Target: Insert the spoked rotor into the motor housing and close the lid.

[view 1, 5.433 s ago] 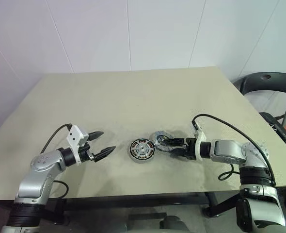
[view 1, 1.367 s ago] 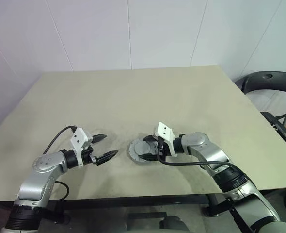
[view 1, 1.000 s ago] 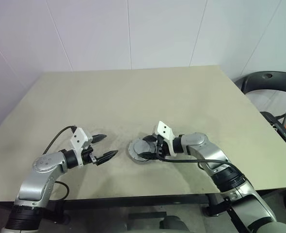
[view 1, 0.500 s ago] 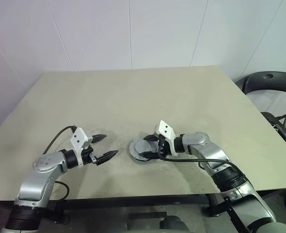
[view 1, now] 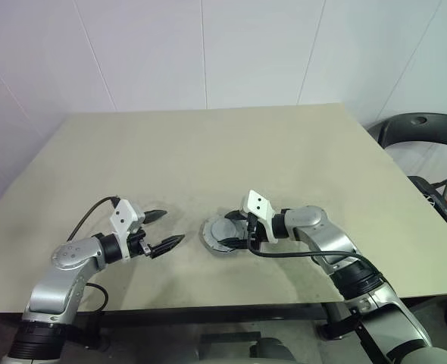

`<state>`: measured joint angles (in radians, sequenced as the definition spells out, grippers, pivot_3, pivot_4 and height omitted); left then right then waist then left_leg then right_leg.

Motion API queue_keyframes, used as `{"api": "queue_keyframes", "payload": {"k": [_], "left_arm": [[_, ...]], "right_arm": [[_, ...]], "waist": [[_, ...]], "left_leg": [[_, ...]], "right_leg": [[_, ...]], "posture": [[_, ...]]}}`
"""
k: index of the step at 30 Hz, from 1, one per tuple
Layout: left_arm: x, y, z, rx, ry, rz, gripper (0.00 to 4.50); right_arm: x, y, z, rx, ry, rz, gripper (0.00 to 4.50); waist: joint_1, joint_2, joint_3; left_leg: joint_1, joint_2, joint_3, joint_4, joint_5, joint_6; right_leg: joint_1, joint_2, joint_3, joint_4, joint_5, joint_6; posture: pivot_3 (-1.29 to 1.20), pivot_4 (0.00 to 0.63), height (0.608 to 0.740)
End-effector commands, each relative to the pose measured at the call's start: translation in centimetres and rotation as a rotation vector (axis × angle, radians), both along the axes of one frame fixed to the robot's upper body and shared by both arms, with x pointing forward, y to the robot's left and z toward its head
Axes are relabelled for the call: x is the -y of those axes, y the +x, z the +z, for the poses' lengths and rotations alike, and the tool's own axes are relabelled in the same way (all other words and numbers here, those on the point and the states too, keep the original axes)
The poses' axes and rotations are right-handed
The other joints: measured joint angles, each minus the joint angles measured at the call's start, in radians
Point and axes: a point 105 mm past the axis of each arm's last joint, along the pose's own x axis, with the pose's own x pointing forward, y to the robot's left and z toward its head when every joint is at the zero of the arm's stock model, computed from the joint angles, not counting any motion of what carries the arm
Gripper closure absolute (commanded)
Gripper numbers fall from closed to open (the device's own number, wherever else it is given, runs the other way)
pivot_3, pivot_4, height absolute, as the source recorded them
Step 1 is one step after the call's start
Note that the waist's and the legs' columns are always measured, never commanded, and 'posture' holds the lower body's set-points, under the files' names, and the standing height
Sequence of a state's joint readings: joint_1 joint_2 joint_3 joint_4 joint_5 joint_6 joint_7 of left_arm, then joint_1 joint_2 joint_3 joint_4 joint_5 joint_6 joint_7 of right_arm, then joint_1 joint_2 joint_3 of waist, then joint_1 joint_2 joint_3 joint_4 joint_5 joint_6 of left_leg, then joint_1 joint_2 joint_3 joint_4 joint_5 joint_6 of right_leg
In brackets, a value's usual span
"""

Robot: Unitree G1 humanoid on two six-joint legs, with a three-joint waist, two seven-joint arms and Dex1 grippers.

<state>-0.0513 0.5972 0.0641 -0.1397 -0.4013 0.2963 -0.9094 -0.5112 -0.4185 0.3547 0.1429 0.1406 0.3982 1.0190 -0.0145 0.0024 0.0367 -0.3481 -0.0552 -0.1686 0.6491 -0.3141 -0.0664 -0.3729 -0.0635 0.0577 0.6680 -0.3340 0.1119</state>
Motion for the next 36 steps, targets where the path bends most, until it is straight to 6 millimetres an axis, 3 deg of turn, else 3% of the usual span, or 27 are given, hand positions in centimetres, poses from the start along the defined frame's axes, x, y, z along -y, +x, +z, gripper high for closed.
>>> {"api": "queue_keyframes", "payload": {"k": [1,9,15,25,28,36], "left_arm": [[0.0,0.2,1.0,0.048,0.009,-0.005,0.0],[0.0,0.2,1.0,0.047,0.008,-0.008,0.0],[0.1,0.3,1.1,0.051,0.004,-0.009,0.0],[1.2,0.8,1.2,0.018,-0.036,-0.034,0.0],[1.7,0.7,1.1,-0.007,-0.054,-0.061,0.59],[5.4,1.6,-0.4,-0.026,0.003,-0.174,3.33]], "right_arm": [[0.4,0.3,0.4,0.026,-0.024,0.008,1.01],[0.1,0.9,1.8,0.054,-0.014,0.012,1.01],[1.0,0.4,-0.1,0.006,-0.048,0.011,1.01],[1.1,-0.1,-1.0,-0.023,-0.055,0.009,1.01],[1.0,-0.1,-1.0,-0.024,-0.051,0.008,1.01],[0.9,-0.2,-1.0,-0.026,-0.044,0.008,1.01]], "waist": [[0.0,0.0,0.0],[0.0,0.0,0.0],[0.001,0.0,0.0],[0.002,-0.001,-0.001],[0.002,-0.001,-0.001],[0.001,-0.001,-0.001]], "left_leg": [[0.0,0.0,0.0,0.0,0.0,0.0],[0.0,0.0,0.0,0.0,0.0,0.0],[0.0,0.0,0.0,0.0,0.0,0.0],[0.001,0.0,0.0,0.0,0.0,0.0],[0.001,0.0,0.0,0.0,0.0,0.0],[0.003,-0.001,0.0,0.0,0.0,0.0]], "right_leg": [[0.0,0.0,0.0,0.0,0.0,0.0],[0.0,0.0,0.0,0.0,0.0,0.0],[0.0,0.0,0.0,0.0,0.0,0.0],[0.0,0.0,0.0,0.0,0.0,0.0],[0.0,0.0,0.0,0.0,0.0,0.0],[0.003,0.0,0.0,0.0,0.0,0.0]], "posture": [[0.0,0.0,0.74],[0.0,0.0,0.74],[0.0,0.0,0.74],[0.0,0.0,0.74],[0.0,0.0,0.74],[0.0,0.0,0.74]]}}
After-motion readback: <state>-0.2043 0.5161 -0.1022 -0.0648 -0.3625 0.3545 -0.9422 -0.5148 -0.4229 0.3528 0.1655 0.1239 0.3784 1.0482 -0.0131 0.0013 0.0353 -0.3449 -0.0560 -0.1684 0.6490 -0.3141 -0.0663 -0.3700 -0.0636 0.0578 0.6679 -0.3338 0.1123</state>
